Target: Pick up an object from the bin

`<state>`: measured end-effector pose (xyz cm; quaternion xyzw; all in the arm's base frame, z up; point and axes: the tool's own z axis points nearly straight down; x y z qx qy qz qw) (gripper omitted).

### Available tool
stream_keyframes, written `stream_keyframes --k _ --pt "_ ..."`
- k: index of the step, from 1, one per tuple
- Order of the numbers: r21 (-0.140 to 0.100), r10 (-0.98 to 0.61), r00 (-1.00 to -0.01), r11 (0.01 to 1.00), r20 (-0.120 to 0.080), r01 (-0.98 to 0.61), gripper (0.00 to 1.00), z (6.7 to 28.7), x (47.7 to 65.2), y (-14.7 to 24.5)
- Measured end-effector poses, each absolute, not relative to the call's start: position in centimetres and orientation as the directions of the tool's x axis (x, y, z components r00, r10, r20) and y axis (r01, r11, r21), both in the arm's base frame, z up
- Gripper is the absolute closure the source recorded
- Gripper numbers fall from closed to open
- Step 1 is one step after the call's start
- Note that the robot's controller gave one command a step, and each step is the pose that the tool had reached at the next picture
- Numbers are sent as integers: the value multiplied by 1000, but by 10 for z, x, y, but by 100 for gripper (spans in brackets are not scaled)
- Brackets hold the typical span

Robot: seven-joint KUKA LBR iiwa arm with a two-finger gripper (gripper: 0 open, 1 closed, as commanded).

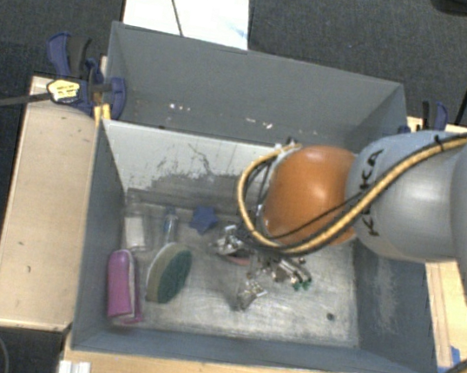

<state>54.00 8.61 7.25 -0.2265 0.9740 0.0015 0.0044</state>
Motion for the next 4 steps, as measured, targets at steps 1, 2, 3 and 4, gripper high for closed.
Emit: stream_keyframes --k 1,2,3,4 --pt "3 -301 -954 954 1 -301 0 102 582 135" --pt "1 -685 -728 728 -8 -686 0 101 569 207" --pt "-16 -799 -601 601 -10 -799 0 94 565 220" --pt "-8 -986 -164 164 26 -986 0 72 549 238"
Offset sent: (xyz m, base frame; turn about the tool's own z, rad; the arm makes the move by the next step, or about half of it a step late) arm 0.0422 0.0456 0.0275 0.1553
